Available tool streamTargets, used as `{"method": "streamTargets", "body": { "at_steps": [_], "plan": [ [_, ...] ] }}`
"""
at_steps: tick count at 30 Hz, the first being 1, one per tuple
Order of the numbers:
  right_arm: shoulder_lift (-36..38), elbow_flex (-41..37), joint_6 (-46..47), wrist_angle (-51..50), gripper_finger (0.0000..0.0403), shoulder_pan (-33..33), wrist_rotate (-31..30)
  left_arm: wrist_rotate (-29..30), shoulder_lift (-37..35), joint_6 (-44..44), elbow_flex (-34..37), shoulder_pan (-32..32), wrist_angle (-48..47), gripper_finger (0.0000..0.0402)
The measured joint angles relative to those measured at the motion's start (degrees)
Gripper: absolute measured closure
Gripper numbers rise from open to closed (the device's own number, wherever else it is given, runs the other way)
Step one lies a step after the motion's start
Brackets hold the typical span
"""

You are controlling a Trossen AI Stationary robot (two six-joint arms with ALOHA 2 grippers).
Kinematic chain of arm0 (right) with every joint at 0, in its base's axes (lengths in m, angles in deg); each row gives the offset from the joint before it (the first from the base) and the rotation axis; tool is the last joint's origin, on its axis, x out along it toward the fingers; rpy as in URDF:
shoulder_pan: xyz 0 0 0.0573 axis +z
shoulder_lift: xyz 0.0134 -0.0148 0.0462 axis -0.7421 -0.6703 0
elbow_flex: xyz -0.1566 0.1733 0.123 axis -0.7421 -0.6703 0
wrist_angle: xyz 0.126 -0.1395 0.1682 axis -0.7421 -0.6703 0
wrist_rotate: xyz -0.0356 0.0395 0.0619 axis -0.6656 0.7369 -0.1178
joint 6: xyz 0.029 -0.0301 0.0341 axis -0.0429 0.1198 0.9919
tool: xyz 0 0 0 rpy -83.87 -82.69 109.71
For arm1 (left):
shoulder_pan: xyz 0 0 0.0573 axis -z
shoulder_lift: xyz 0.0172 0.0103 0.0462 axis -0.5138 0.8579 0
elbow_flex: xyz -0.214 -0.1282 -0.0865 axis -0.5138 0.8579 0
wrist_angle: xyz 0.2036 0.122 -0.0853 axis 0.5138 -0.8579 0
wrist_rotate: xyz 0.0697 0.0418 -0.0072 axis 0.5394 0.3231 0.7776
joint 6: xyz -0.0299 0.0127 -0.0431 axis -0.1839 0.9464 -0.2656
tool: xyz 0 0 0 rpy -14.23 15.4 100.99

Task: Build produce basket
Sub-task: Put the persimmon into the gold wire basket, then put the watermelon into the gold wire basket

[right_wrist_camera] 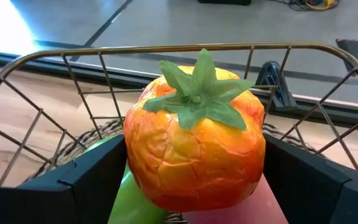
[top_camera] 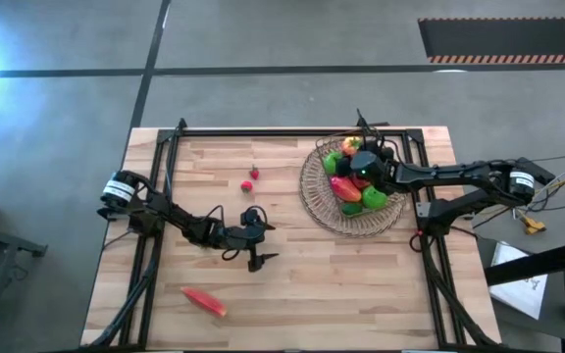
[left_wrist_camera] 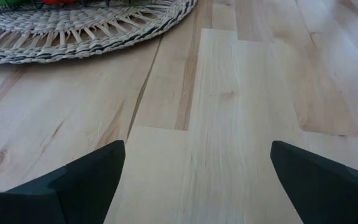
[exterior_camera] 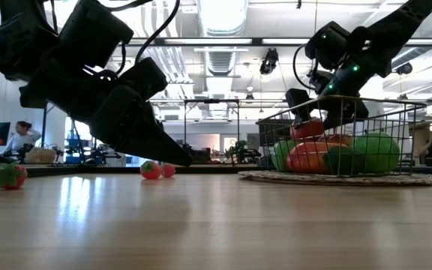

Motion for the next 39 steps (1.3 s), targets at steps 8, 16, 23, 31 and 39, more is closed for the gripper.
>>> {"method": "streamTargets", "body": {
  "at_steps": [8,16,23,31,39],
  "plan": [
    [0.0,2.24,-1.59,-5.4,0.0054,0.0,0.15,0.0,0.0,0.0,0.0,0.0,0.0,0.0015],
    [0.0,9.59,-0.79,-20.6,0.0054,0.02,0.15,0.0,0.0,0.0,0.0,0.0,0.0,0.0015],
    [0.02,14.83,-1.48,-29.15,0.0065,1.45,1.01,0.0,0.0,0.0,0.0,0.0,0.0,0.0015],
    [0.04,14.78,-4.69,-23.47,0.0077,15.92,-8.67,0.02,-0.72,0.02,0.0,0.13,-1.32,0.0015],
    [-0.99,15.19,-4.73,-18.75,0.0077,36.68,-22.11,2.99,-9.07,0.5,0.0,1.82,-9.6,0.0015]
  ]
}}
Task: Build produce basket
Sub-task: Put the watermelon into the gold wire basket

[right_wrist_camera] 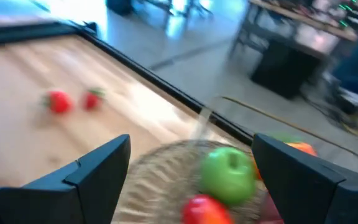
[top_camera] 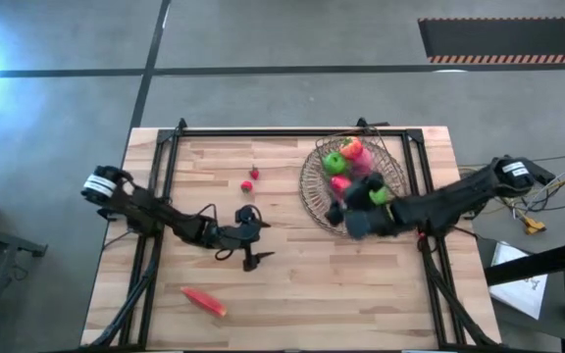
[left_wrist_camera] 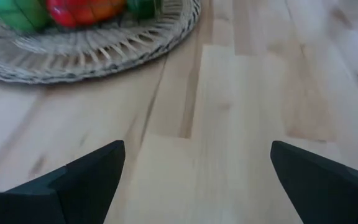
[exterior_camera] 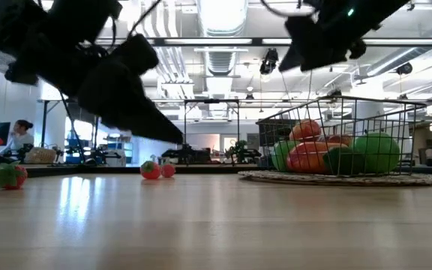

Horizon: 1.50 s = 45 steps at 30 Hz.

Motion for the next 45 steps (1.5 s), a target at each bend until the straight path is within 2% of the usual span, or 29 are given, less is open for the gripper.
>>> {"method": "streamTargets", "body": {
  "at_steps": [6,13,17,22,24,28,31,38,41,45],
  "plan": [
    [-5.33,0.02,-6.1,14.23,0.0077,10.28,-2.45,5.61,-10.28,0.04,-0.02,3.25,-12.24,0.0015],
    [-16.34,0.02,-17.83,34.9,0.0077,15.58,-2.01,6.49,-21.53,-1.47,-0.02,10.24,-29.46,0.0015],
    [-21.77,0.02,-17.86,39.97,0.0076,16.5,-1.95,8.47,-26.3,-9.94,-0.02,14.98,-42.04,0.0015],
    [-26.95,0.8,-13.14,40.16,0.0077,16.63,-1.94,9.04,-30.44,-27.15,0.0,20.72,-61.21,0.0015],
    [-28.29,1.51,-12.51,40.25,0.0077,16.63,-1.94,7.93,-31.17,-31.89,0.0,23.7,-63.73,0.0015],
    [-29.89,3.35,-12.74,40.22,0.0077,16.63,-1.93,2.94,-31.32,-38.97,-1.32,30.03,-63.74,0.0015],
    [-30.31,5.33,-13.8,40.27,0.0078,16.63,-1.58,1.67,-30.03,-44.72,-4.16,35.24,-64.1,0.0015],
    [-30.46,10.58,-19.67,40.33,0.0078,15.74,13.17,-1.89,-23.05,-65.74,-12.94,47.22,-73.83,0.0015],
    [-31.25,12.77,-23.53,40.3,0.0078,15.69,14.12,-4.59,-18.47,-73.14,-16.41,51.2,-76.42,0.0015],
    [-32.85,15.19,-27.82,40.24,0.0078,15.61,14.17,-7.33,-12.5,-77.25,-17.73,53.39,-76.49,0.0015]
  ]
}}
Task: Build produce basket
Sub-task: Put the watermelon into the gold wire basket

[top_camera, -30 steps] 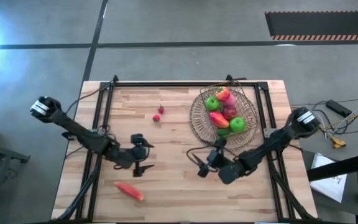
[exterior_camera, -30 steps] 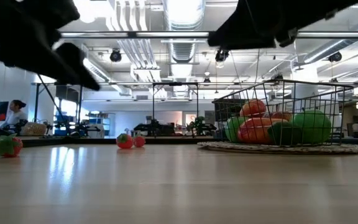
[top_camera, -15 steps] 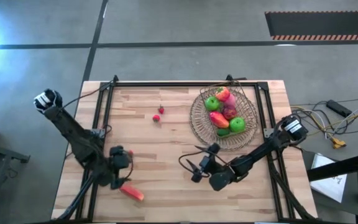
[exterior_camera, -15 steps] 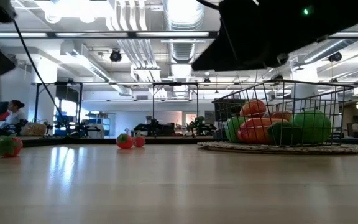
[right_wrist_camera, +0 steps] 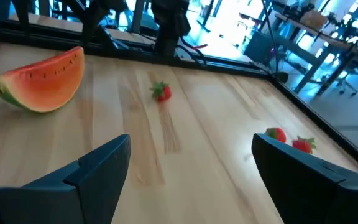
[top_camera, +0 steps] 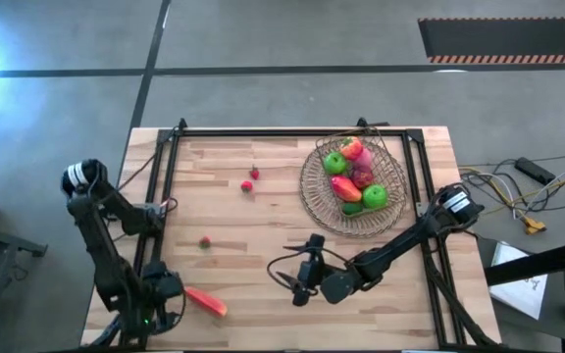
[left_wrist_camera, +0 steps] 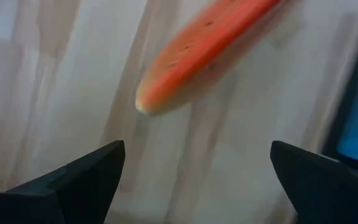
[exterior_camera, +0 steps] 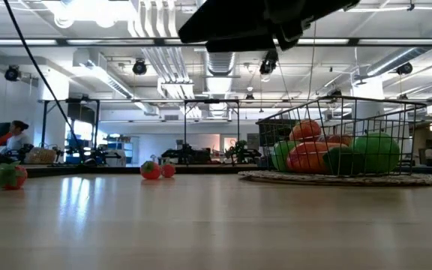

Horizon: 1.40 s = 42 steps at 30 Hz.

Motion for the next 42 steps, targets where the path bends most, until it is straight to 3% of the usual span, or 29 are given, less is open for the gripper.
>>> {"method": "streamTargets", "body": {
  "at_steps": [8,14,17,23,31,37,42],
  "plan": [
    [-3.83,2.75,-2.95,-0.69,0.0078,-0.17,1.55,1.91,8.46,0.21,0.83,-1.03,-0.15,0.0015],
    [-4.0,2.71,-0.38,-0.58,0.0078,-0.15,7.2,12.44,9.21,0.27,1.94,-3.36,0.93,0.0015],
    [-3.95,2.64,1.48,-0.79,0.0078,0.18,7.91,14.63,9.05,2.41,3.39,-5.89,3.45,0.0015],
    [-3.91,2.63,3.47,-0.98,0.0078,1.94,7.91,18.37,9.83,15.29,6.34,-12.09,14.52,0.0015],
    [-3.83,2.61,8.65,-2.82,0.0078,3.42,8.66,18.15,9.81,33.93,9.61,-21.45,30.93,0.0015],
    [-5.25,2.58,9.91,-0.04,0.0078,0.61,20.05,16.72,9.81,42.12,10.99,-25.8,38.26,0.0015],
    [-11.02,5.56,7.69,5.46,0.0078,-3.62,31.04,16.6,9.81,42.56,11.13,-26.4,38.53,0.0015]
  ]
}}
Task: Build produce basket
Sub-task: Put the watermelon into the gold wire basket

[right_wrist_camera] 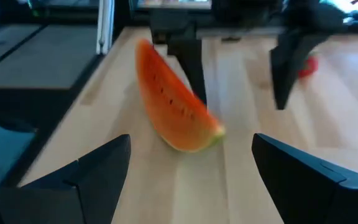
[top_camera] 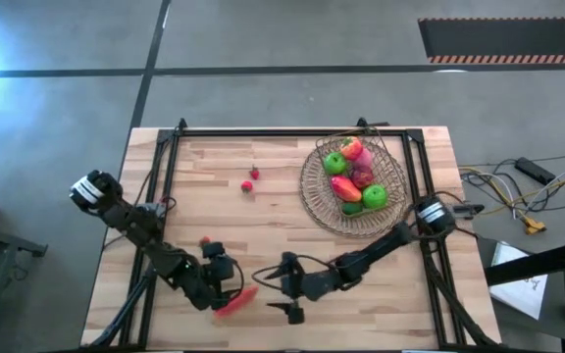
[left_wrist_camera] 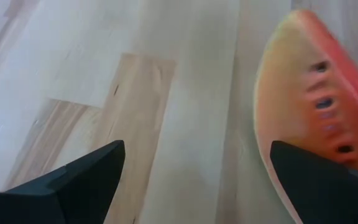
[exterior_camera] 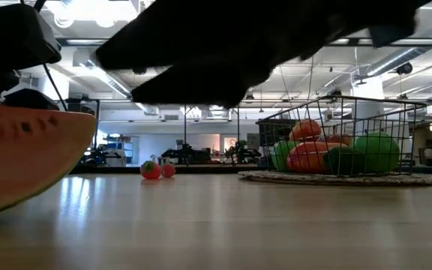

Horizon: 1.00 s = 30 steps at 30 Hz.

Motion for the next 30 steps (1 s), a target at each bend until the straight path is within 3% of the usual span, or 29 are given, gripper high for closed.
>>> {"method": "streamTargets", "body": {
  "at_steps": [7,11,15,24,30],
  "plan": [
    [-9.79,12.4,-4.43,-5.17,0.0078,-5.28,9.54,-0.02,-0.06,0.07,0.13,0.02,-0.43,0.0015],
    [-12.57,18.55,-6.58,-12.05,0.0078,-7.31,14.34,-0.04,-0.06,0.09,0.49,0.0,-0.43,0.0015],
    [-14.14,21.63,-7.47,-12.28,0.0088,-8.19,21.69,0.05,-0.09,0.06,0.74,0.0,-1.38,0.0015],
    [-15.0,21.92,-7.19,-13.73,0.0199,-8.43,21.8,1.34,-1.23,-0.31,0.74,0.0,-3.77,0.0015],
    [-14.88,21.95,-6.14,-17.37,0.0287,-8.34,18.49,1.48,-4.64,-4.63,0.13,0.49,-12.33,0.0015]
  ]
}}
